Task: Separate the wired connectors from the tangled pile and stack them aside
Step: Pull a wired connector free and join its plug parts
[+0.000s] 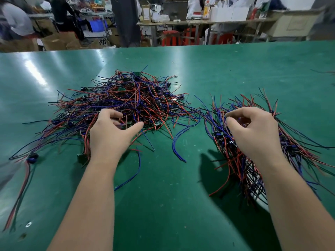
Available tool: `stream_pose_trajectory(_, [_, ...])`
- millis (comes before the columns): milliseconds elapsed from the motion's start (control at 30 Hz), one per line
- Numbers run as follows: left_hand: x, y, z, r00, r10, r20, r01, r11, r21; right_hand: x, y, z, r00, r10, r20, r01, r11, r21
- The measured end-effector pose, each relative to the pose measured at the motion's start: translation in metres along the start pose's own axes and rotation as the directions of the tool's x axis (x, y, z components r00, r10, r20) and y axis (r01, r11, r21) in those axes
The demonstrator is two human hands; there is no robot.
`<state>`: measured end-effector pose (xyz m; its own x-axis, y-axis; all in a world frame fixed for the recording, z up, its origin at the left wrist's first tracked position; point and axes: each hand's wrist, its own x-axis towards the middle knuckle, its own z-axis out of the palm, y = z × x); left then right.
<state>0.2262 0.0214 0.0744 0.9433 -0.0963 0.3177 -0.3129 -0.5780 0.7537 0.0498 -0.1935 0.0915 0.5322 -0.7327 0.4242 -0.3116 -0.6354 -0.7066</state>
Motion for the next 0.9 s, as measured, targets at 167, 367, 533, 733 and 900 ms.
stream_pose_trajectory(167, [-0.017,0.022,0.005,0.921,0.341,-0.189,-0.383,0.88,-0.282,-0.004,-0.009,0.003,0.984,0.045,0.175,-0.084,0.972,0.22])
stream_pose_trajectory(367, [-0.035,0.04,0.012,0.902,0.403,-0.151,-0.402,0.664,-0.631,-0.023,-0.027,0.007,0.63,-0.162,0.759,-0.384,0.785,0.486])
stream_pose_trajectory(533, [-0.055,0.052,0.02,0.825,0.565,-0.034,-0.457,0.63,-0.628,-0.031,-0.038,0.018,0.674,-0.259,0.692,-0.493,0.541,0.681])
stream_pose_trajectory(733, [-0.063,0.058,0.022,0.699,0.715,-0.005,-0.584,0.567,-0.582,-0.021,-0.036,0.013,0.767,-0.149,0.624,-0.566,0.301,0.768])
stream_pose_trajectory(900, [-0.064,0.059,0.022,0.671,0.741,-0.003,-0.65,0.586,-0.484,-0.019,-0.034,0.011,0.761,-0.074,0.645,-0.594,0.32,0.738])
